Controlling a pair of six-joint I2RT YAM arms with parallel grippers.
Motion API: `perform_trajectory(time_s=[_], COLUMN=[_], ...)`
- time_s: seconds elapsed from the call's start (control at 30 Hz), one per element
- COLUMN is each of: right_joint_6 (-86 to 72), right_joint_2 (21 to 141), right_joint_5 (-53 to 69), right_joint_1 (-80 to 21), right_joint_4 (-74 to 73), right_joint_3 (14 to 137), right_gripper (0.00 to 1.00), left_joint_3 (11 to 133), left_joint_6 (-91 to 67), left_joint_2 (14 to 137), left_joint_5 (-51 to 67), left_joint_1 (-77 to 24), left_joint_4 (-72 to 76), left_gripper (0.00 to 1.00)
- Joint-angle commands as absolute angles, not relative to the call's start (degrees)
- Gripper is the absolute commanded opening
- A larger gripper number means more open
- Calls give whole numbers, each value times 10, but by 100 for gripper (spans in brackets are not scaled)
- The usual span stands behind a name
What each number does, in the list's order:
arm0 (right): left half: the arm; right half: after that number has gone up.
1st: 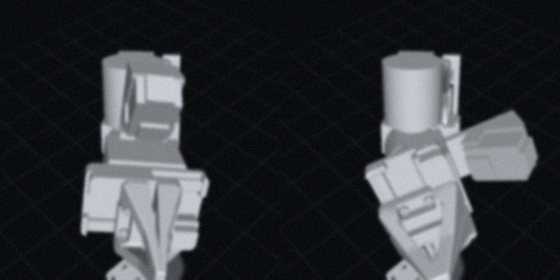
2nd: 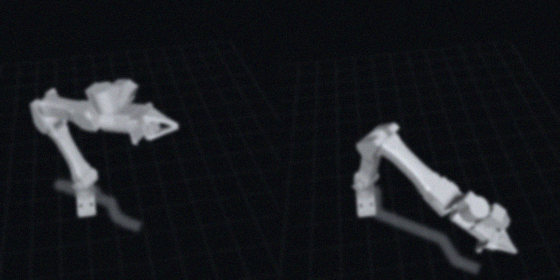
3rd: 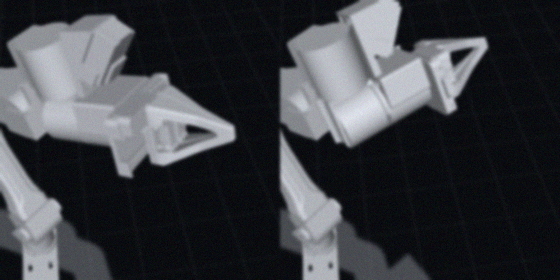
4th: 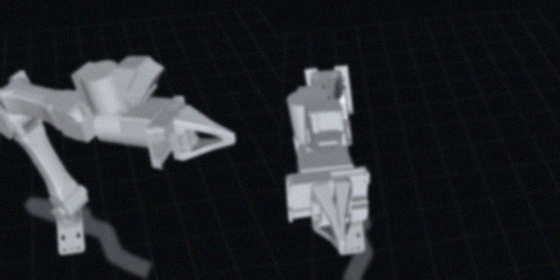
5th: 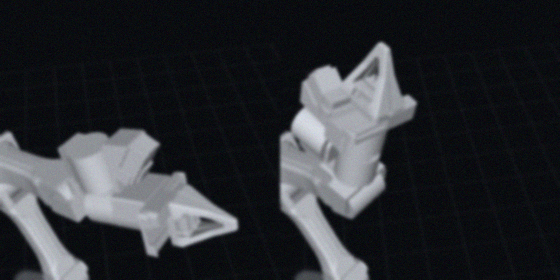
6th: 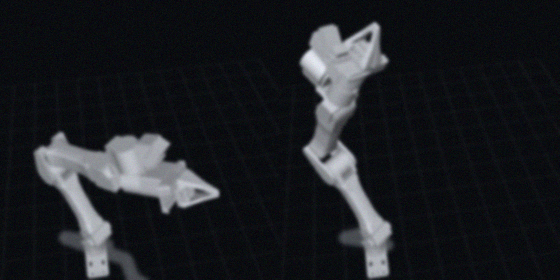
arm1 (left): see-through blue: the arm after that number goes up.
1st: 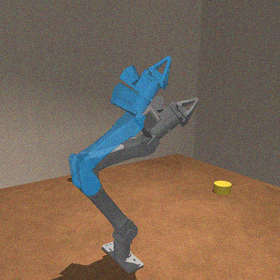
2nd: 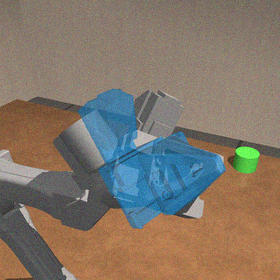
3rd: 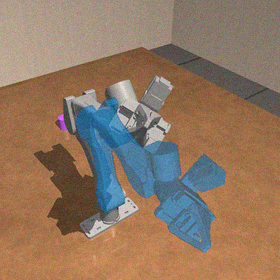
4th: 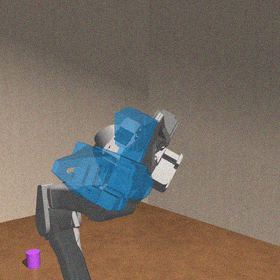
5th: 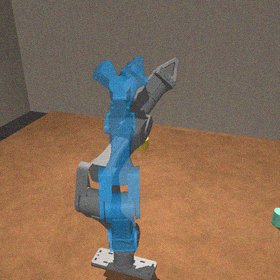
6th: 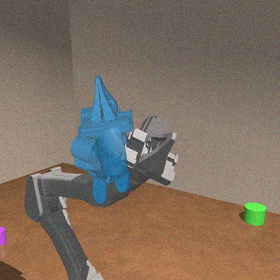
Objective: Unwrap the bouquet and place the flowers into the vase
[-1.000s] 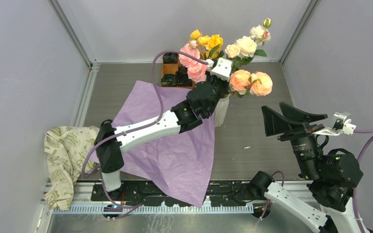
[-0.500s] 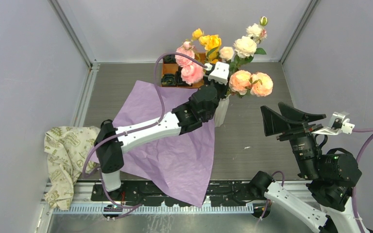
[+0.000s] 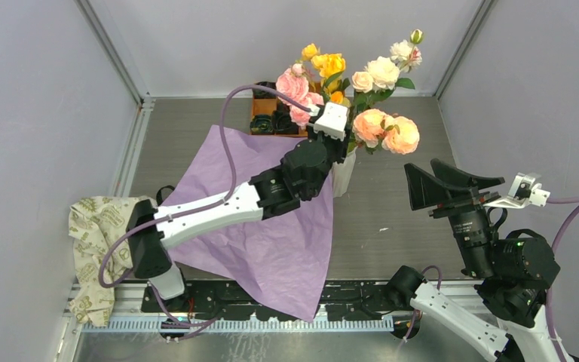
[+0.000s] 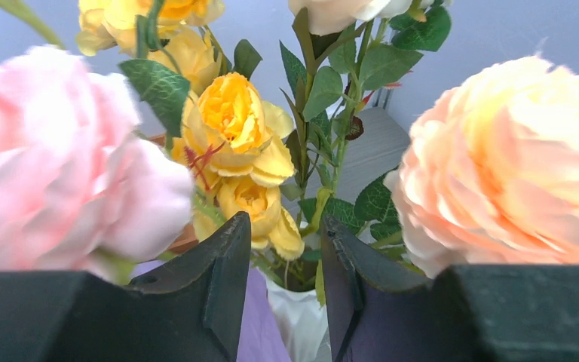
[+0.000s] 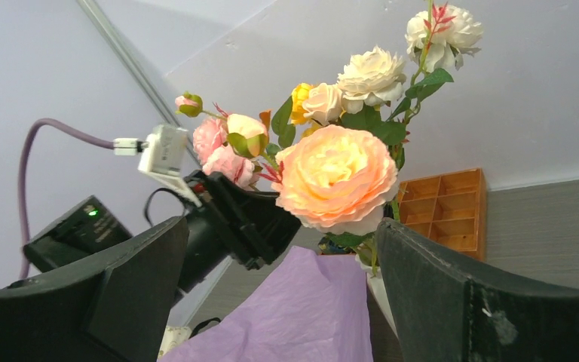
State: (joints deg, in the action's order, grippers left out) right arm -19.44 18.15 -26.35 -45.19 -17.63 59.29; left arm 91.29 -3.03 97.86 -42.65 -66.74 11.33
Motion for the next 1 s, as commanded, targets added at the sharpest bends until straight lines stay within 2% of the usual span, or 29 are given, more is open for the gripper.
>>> perform_trajectory(time_s=[0.0,0.17,0.4,0.7,0.97], right_joint_6=[-205,-209,-248,-311,-333], right_joint_2=[198,202,227,239,178], right_joint_5=[-284,-316,-488,-591,-564], right_joint_1=[-452,-452,-452,-451,-452], right_joint_4=[-169,-189,-286,-375,-370], right_joint_3=[598,611,666,696,677], right_gripper=[99,100,100,99,99], left_joint_3=[896,856,762,648,640], left_joint_6=[-37,-34,-113,-161,-236], left_joint_2=[898,821,633,401,261], left_joint_5=[-448,-426,-371,-516,-633], left_joint_1=[-687,-715,-722,-724,-723], left_joint_4=[124,120,74,-50,-215], left_gripper=[40,40,39,36,32])
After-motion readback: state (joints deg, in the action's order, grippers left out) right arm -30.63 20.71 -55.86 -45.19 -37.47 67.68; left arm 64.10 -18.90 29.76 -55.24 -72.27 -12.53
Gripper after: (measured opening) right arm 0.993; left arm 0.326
